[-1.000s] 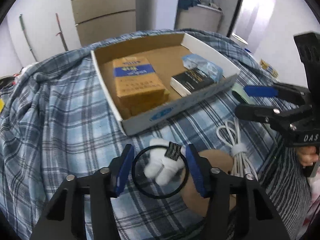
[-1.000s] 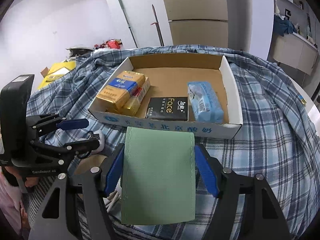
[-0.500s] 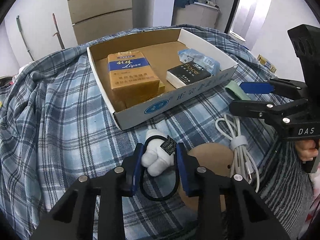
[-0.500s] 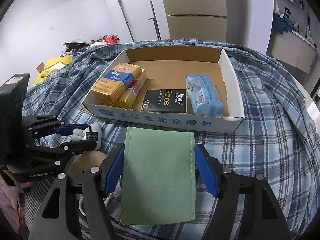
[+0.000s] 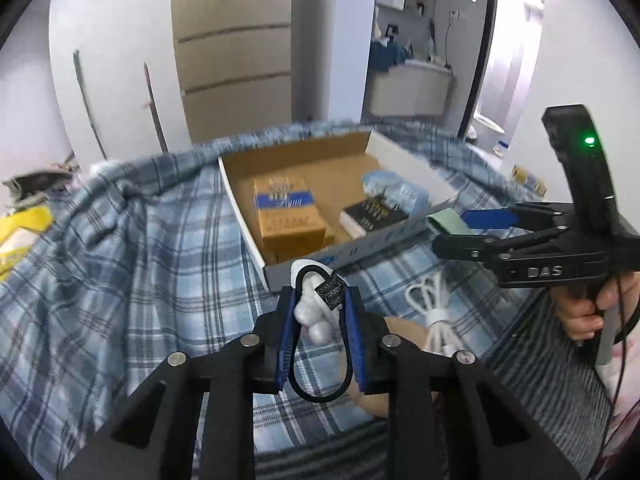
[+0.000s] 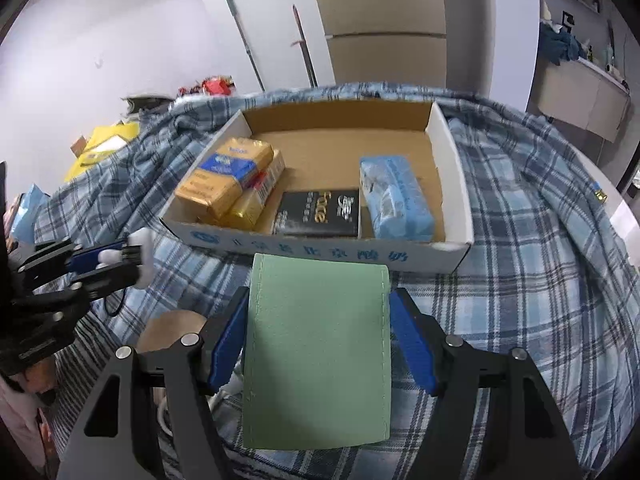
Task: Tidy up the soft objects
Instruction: 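Lower earphones into box with left tool while right tool drops green card in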
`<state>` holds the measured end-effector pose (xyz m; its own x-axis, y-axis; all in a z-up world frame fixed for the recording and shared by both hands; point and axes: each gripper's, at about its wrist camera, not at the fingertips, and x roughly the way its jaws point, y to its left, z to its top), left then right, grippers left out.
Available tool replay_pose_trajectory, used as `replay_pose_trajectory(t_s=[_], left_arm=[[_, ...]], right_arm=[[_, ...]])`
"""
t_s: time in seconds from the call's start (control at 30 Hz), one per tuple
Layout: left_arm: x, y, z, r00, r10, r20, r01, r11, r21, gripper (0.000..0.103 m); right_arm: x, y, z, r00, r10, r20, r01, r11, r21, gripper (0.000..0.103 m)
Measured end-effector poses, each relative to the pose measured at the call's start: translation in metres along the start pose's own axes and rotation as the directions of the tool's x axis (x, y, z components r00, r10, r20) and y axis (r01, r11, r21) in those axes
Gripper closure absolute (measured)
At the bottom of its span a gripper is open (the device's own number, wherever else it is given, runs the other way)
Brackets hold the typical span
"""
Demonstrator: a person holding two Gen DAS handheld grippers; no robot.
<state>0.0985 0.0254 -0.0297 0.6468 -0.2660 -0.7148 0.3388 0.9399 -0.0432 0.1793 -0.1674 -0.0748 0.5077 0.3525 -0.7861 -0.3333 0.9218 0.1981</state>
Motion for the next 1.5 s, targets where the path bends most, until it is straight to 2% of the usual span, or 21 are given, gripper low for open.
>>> replay_pose_trajectory(t_s=[0.1, 0.2, 0.3, 0.43, 0.5, 0.57, 0.67, 0.73, 0.83, 0.93, 0.97, 1.03, 1.17, 1.27, 1.33, 1.43, 1.5], left_arm=[[-0.018, -0.01, 0.004, 0.999, 0.011, 0.037, -0.011, 1.0, -0.01, 0.077], [-0.029, -0.02, 0.013, 0.994, 0.059, 0.091, -0.054, 0.997, -0.056, 0.077], [-0.036, -0.028, 0.028, 0.991, 0.047, 0.125, -0.039, 0.997, -0.062, 0.077], [-0.058, -0.039, 0.055, 0.97, 0.085, 0.229, -0.074, 0.996, -0.055, 0.077], [-0.066, -0.041, 0.07, 0.958, 0.096, 0.27, -0.082, 0.995, -0.064, 0.077], [-0.071, -0.04, 0.086, 0.95, 0.114, 0.292, -0.09, 0.991, -0.094, 0.077], [-0.074, -0.037, 0.111, 0.929, 0.169, 0.328, -0.144, 0.985, -0.1, 0.077], [-0.074, -0.031, 0.126, 0.923, 0.173, 0.343, -0.138, 0.983, -0.125, 0.077], [-0.065, -0.02, 0.143, 0.927, 0.159, 0.339, -0.112, 0.982, -0.154, 0.077], [-0.044, -0.008, 0.153, 0.943, 0.159, 0.293, -0.112, 0.979, -0.17, 0.077], [-0.035, -0.004, 0.154, 0.946, 0.166, 0.278, -0.121, 0.978, -0.173, 0.077], [-0.018, -0.001, 0.153, 0.953, 0.166, 0.255, -0.124, 0.977, -0.173, 0.077], [0.019, 0.009, 0.138, 0.962, 0.161, 0.219, -0.121, 0.975, -0.184, 0.076], [0.042, 0.017, 0.129, 0.968, 0.17, 0.186, -0.137, 0.975, -0.178, 0.076], [0.053, 0.023, 0.121, 0.974, 0.154, 0.169, -0.122, 0.975, -0.186, 0.076], [0.064, 0.028, 0.113, 0.972, 0.179, 0.15, -0.149, 0.971, -0.188, 0.076], [0.069, 0.033, 0.111, 0.976, 0.172, 0.136, -0.142, 0.968, -0.206, 0.076]], right_arm=[[-0.014, 0.003, 0.002, 0.999, -0.016, 0.047, 0.017, 1.0, -0.011, 0.035], [-0.027, 0.006, 0.005, 0.996, -0.018, 0.084, 0.02, 1.0, -0.022, 0.035], [-0.037, 0.007, 0.016, 0.992, -0.053, 0.112, 0.056, 0.998, -0.024, 0.035], [-0.064, 0.013, 0.037, 0.98, -0.088, 0.179, 0.095, 0.995, -0.032, 0.035], [-0.079, 0.016, 0.046, 0.97, -0.103, 0.22, 0.114, 0.993, -0.037, 0.035], [-0.098, 0.021, 0.058, 0.95, -0.137, 0.282, 0.154, 0.987, -0.039, 0.035], [-0.118, 0.028, 0.079, 0.93, -0.118, 0.349, 0.146, 0.988, -0.056, 0.035], [-0.125, 0.032, 0.1, 0.912, -0.158, 0.379, 0.19, 0.981, -0.049, 0.035], [-0.13, 0.028, 0.125, 0.892, -0.175, 0.416, 0.189, 0.982, 0.007, 0.035], [-0.122, 0.022, 0.14, 0.872, -0.206, 0.444, 0.204, 0.978, 0.053, 0.035], [-0.116, 0.019, 0.142, 0.871, -0.2, 0.448, 0.194, 0.979, 0.062, 0.035], [-0.1, 0.009, 0.145, 0.884, -0.122, 0.451, 0.109, 0.993, 0.055, 0.035], [-0.059, -0.002, 0.144, 0.906, -0.163, 0.39, 0.155, 0.987, 0.053, 0.035], [-0.028, -0.009, 0.135, 0.929, -0.147, 0.34, 0.135, 0.989, 0.059, 0.035], [-0.005, -0.008, 0.13, 0.945, -0.15, 0.292, 0.14, 0.989, 0.053, 0.035], [0.027, -0.005, 0.121, 0.966, -0.138, 0.22, 0.133, 0.99, 0.04, 0.035], [0.042, -0.002, 0.115, 0.975, -0.135, 0.176, 0.132, 0.991, 0.028, 0.035]])
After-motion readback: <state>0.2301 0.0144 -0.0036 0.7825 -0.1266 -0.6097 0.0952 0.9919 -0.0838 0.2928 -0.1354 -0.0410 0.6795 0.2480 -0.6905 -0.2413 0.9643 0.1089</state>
